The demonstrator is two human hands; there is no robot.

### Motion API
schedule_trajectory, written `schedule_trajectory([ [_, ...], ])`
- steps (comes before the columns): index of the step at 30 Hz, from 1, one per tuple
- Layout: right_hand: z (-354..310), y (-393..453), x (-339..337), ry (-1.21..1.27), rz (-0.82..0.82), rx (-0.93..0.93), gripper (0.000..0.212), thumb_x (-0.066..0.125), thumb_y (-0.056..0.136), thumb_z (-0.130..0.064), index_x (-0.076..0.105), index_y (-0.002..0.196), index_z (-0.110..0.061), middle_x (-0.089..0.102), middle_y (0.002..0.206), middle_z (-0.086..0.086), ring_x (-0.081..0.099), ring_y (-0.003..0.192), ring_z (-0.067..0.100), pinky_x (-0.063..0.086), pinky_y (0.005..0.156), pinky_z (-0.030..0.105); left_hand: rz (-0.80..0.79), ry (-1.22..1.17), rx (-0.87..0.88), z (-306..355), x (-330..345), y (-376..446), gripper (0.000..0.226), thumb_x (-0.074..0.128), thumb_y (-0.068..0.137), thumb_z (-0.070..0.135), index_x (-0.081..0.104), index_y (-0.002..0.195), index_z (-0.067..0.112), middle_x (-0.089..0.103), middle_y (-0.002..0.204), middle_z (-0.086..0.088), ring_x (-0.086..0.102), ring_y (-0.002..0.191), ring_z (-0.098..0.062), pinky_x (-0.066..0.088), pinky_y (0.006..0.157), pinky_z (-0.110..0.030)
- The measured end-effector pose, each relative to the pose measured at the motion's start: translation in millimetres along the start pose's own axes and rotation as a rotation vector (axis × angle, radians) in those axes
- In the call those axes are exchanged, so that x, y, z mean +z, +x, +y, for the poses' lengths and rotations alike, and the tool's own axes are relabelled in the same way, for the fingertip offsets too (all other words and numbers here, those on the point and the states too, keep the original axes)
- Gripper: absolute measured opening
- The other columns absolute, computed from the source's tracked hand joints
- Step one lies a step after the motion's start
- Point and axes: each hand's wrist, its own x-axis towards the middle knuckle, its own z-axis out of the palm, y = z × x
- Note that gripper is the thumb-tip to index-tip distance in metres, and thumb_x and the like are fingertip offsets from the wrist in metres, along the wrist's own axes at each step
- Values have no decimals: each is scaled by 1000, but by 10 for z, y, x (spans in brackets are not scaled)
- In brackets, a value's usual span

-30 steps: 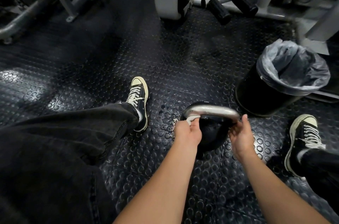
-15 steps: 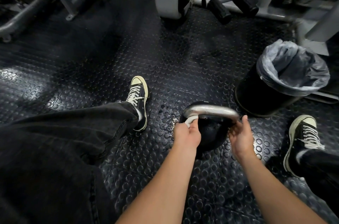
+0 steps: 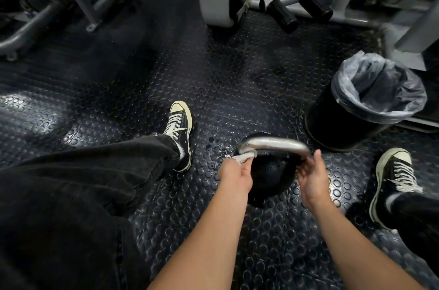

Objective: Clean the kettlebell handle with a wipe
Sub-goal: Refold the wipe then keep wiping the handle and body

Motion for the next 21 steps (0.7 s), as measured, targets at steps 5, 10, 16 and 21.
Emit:
schedule_trajectory([
  [5,10,23,8,18,17,2,69,41,100,-60,54,142,-8,63,137,10,56,131,21,35,119,40,101,358,225,-21,-60,91,16,47,97,-2,61,106,-3,69,100,-17,72,81,-25,59,60,-32],
  [10,-20,-2,28,34,27,17,63,38,103,-55,55,141,-7,62,139,12,55,133,24,35,119,40,49,1053,661,133,67,-120,31,40,105,28,66,99,11,67,97,-7,60,86,-23,48,81,-37],
  [16,-63,-31,-1,39,12,30,69,39,101,-60,54,141,-7,64,136,11,56,130,22,35,119,41,-275,1876,1114,614,602,-153,35,33,108,24,63,111,5,67,109,-16,58,104,-33,42,83,-38],
  [21,-101,-59,8,31,-14,37,90,45,85,-74,51,144,-7,62,139,7,53,134,19,34,119,38,-554,2417,860,713,999,-23,30,39,107,22,57,84,13,59,83,-5,54,82,-25,41,70,-34],
])
